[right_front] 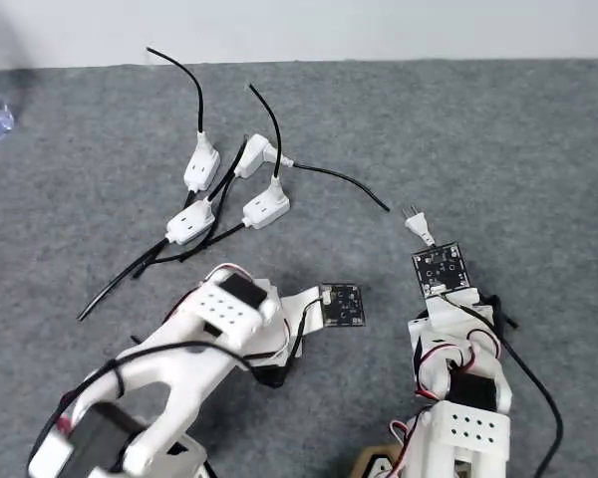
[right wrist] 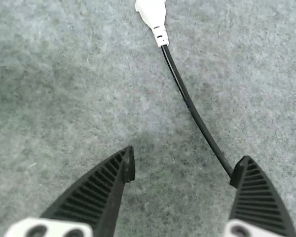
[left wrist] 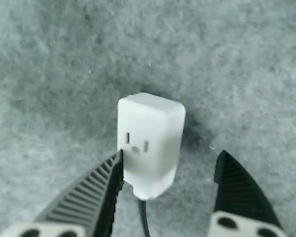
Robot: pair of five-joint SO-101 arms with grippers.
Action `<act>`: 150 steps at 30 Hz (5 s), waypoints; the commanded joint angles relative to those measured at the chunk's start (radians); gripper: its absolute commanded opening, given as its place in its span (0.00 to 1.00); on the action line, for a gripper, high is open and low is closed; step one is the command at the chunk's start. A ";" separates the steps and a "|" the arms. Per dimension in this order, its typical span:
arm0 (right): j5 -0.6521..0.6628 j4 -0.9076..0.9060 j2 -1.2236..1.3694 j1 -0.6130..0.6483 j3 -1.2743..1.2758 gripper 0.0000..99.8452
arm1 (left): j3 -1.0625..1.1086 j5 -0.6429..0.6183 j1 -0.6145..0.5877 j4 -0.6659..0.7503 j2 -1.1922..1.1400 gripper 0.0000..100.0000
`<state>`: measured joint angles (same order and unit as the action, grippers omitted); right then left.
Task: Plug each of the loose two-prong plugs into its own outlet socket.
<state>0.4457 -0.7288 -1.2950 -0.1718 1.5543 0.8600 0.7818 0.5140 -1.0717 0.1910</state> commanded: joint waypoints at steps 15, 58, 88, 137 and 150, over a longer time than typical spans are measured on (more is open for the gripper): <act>0.009 -0.008 -0.005 0.007 -0.021 0.30 | -0.139 -0.005 -0.048 -0.035 -0.080 0.28; 0.009 -0.027 -0.007 0.012 -0.023 0.30 | 0.104 -0.229 -0.032 0.080 0.143 0.28; 0.009 -0.028 -0.007 0.013 -0.023 0.30 | -0.062 -0.150 -0.028 -0.129 0.140 0.24; 0.009 -0.028 -0.007 0.013 -0.023 0.30 | -0.188 0.002 -0.126 -0.100 -0.055 0.24; 0.009 -0.028 -0.007 0.013 -0.023 0.30 | -0.236 -0.002 -0.172 -0.150 -0.046 0.23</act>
<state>0.4457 -0.7304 -1.2950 -0.1657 1.5543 0.6667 0.8017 0.3376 -1.1822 0.1312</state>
